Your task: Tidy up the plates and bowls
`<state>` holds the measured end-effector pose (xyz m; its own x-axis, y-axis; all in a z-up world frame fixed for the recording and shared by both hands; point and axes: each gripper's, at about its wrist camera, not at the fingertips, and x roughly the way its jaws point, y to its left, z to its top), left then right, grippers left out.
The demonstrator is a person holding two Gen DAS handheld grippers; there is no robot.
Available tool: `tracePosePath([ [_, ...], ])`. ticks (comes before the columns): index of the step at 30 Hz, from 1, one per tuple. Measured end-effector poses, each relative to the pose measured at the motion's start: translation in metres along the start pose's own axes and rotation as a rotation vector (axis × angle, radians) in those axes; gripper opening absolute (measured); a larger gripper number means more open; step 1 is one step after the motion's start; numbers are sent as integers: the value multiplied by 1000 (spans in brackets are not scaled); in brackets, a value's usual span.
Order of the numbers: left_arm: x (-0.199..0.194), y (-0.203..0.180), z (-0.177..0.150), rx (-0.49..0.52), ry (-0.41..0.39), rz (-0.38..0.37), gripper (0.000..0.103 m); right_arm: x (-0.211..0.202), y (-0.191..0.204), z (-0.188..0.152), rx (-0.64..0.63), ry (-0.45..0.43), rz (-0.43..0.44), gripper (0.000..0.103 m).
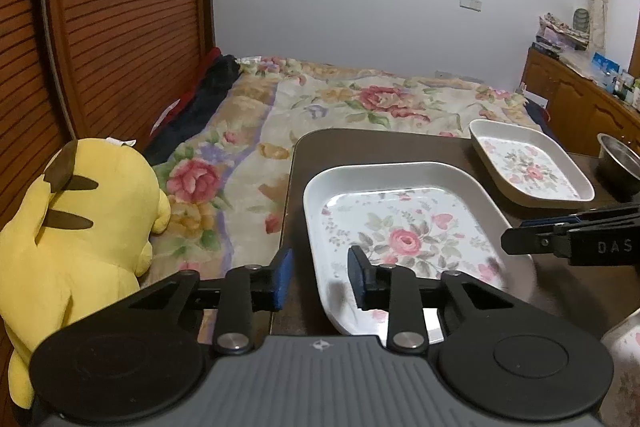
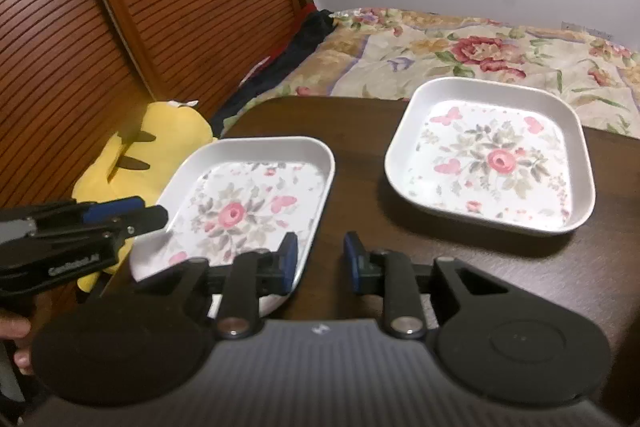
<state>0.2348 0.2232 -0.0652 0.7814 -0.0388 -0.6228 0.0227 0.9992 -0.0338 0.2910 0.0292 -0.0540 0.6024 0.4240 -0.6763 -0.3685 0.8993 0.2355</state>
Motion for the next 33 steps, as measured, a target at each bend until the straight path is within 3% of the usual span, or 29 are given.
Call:
tracePosePath([
  [7,4,4,-4,-17,13,-14,24,4,3,-3,-8,6,5,21],
  [14,6,8,-9,-48,11,-47,9,8,4,-5,-12,3,17,17],
  [16,3,5,-10,-43,4,-53,8,8,4,-5,-6,12,40,11],
  [22,-17,-3,-6,-36,-52,-64,9,-2,0,-5,9,18,46,11],
  [33,-59,-36,7,25,-121,-99,10,-61,-14,1,17,-69,76,11],
])
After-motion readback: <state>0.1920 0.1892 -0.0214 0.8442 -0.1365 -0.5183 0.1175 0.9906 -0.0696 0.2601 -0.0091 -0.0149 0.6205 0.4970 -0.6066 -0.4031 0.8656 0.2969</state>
